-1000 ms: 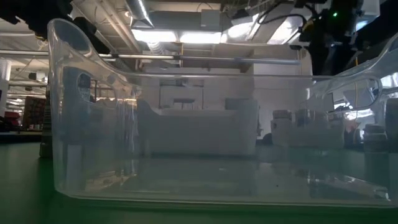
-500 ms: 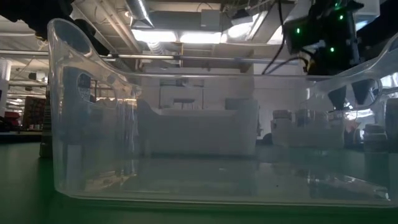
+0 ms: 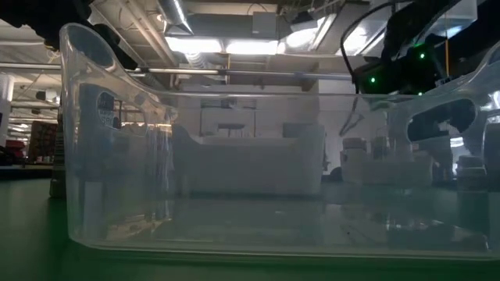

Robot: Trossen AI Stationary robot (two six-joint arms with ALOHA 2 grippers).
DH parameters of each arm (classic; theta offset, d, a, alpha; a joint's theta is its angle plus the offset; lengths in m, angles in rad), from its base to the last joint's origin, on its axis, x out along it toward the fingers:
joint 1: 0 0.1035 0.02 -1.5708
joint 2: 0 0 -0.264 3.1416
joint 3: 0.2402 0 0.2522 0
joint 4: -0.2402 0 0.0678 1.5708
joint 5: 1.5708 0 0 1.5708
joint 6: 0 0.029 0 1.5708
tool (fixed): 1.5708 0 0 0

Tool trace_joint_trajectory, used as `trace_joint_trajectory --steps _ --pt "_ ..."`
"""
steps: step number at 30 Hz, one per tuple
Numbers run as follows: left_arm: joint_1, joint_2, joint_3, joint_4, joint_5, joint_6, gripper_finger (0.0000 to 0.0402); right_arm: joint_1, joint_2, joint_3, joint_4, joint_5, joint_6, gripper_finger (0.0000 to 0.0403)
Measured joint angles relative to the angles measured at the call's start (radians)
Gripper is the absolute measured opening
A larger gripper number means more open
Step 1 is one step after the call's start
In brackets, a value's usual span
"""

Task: Sort spices by type
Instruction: Put the top brown seasoning bottle into the bottom white bin

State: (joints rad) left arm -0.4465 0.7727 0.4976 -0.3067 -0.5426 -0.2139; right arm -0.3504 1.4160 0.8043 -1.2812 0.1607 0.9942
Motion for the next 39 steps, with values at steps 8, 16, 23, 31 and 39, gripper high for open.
trace_joint_trajectory --steps 8,16,23,31,39 --pt "0.000 0.000 0.000 0.000 0.000 0.000 0.0251 0.001 0.036 -0.035 0.107 -0.132 -0.058 0.0333" --pt "0.000 0.000 0.000 -0.001 0.000 0.000 0.0251 0.003 0.036 -0.035 0.168 -0.217 -0.087 0.0301" --pt "0.000 0.000 0.000 -0.001 0.000 0.000 0.0251 0.004 0.035 -0.035 0.226 -0.259 -0.117 0.0208" --pt "0.000 0.000 0.000 -0.001 0.000 0.000 0.0251 0.004 0.034 -0.032 0.240 -0.257 -0.168 0.0189" --pt "0.000 0.000 0.000 -0.001 0.000 0.000 0.0251 0.014 0.035 0.083 0.253 -0.270 -0.219 0.0191"
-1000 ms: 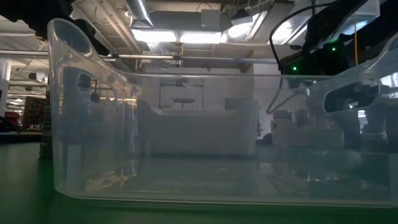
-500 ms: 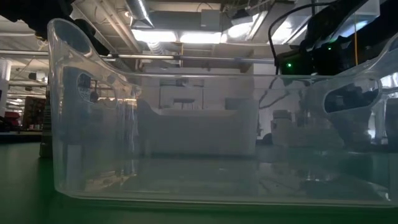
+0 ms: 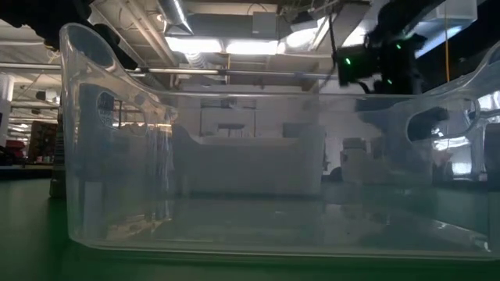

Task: Sort spices by type
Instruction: Put the top brown seasoning bottle into the bottom white bin

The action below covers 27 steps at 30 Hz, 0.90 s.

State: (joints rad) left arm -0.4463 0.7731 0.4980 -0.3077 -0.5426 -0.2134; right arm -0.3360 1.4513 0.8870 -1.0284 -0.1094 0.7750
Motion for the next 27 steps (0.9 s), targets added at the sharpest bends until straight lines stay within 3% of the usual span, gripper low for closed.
trace_joint_trajectory --steps 9,14,27 --pt "0.000 0.000 0.000 -0.003 0.000 -0.013 0.0251 0.129 0.000 0.229 0.114 0.020 -0.031 0.0195" --pt "0.000 0.000 0.000 -0.004 0.000 -0.014 0.0251 0.212 0.000 0.322 0.225 0.031 -0.156 0.0192" --pt "0.000 0.000 0.000 -0.003 0.025 -0.020 0.0251 0.347 0.082 0.338 0.552 0.013 -0.370 0.0196"
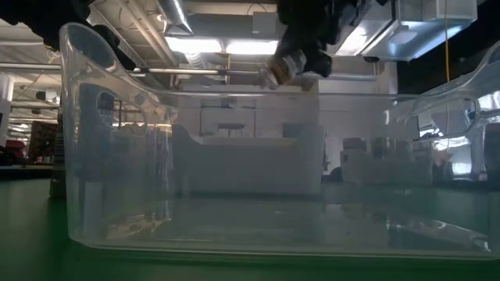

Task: Sort spices by type
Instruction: Put the top brown seasoning bottle into the bottom white bin

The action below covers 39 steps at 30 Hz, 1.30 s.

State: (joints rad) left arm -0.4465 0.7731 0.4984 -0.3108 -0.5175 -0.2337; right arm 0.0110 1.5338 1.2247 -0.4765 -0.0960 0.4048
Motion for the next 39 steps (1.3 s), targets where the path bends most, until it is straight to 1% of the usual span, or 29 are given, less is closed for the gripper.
trace_joint_trajectory --steps 2,6,9,13,16,20,22,27,33,39 --pt "0.000 0.000 0.000 0.000 0.000 0.001 0.0251 0.016 0.027 0.002 0.048 -0.012 -0.023 0.0195" --pt "0.002 0.000 0.000 0.000 0.000 0.003 0.0251 0.037 0.084 0.078 0.035 -0.002 -0.056 0.0191" --pt "0.002 0.000 0.000 0.000 0.000 0.002 0.0251 0.037 0.133 0.166 -0.037 -0.002 -0.067 0.0192" --pt "0.002 0.000 0.000 0.000 0.000 0.000 0.0251 0.035 0.210 0.287 -0.187 0.016 -0.066 0.0194" --pt "0.002 0.000 0.000 0.000 0.000 0.000 0.0251 0.035 0.260 0.343 -0.259 0.033 -0.067 0.0195" --pt "0.002 0.000 0.000 -0.001 0.000 -0.001 0.0251 0.035 0.307 0.352 -0.275 0.026 -0.064 0.0196" --pt "0.002 0.000 0.000 0.000 0.000 -0.001 0.0251 0.035 0.332 0.354 -0.298 0.039 -0.054 0.0196" --pt "0.002 0.000 0.000 0.000 0.000 -0.002 0.0251 0.033 0.400 0.354 -0.389 0.126 -0.044 0.0196" --pt "0.002 0.000 0.000 0.000 0.000 -0.003 0.0251 0.032 0.461 0.354 -0.410 0.194 -0.042 0.0197" --pt "0.002 0.000 0.000 0.000 0.000 -0.002 0.0251 0.026 0.514 0.354 -0.414 0.192 -0.046 0.0197"
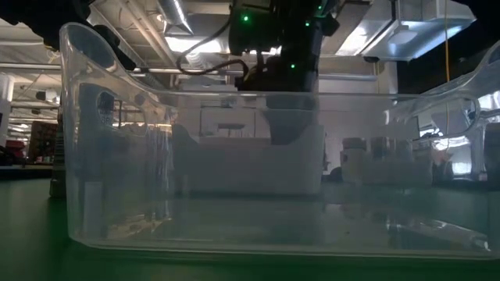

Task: Sort spices by type
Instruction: Put the top brown seasoning bottle into the bottom white bin, then put the left black seasoning bottle into the bottom transparent bin

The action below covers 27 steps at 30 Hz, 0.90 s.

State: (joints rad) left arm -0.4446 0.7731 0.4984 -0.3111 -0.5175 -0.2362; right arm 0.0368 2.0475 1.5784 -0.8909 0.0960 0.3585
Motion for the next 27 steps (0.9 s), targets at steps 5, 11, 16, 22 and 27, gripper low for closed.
trace_joint_trajectory --steps 5,11,16,22,27 --pt "0.000 0.000 0.000 0.000 0.000 0.000 0.0251 0.000 0.012 0.000 0.002 0.000 0.000 0.0199" --pt "0.000 0.000 0.000 0.000 0.000 0.000 0.0251 0.000 0.012 0.000 0.006 0.024 0.000 0.0218" --pt "0.000 0.000 0.000 0.000 0.000 -0.005 0.0251 0.001 0.012 -0.001 0.007 0.026 0.001 0.0241" --pt "-0.001 0.000 0.000 0.000 0.000 -0.012 0.0251 0.001 0.012 0.044 -0.035 0.026 0.012 0.0291" --pt "-0.001 0.000 0.000 -0.001 0.000 -0.012 0.0251 0.017 0.010 0.173 -0.057 0.018 0.001 0.0332"
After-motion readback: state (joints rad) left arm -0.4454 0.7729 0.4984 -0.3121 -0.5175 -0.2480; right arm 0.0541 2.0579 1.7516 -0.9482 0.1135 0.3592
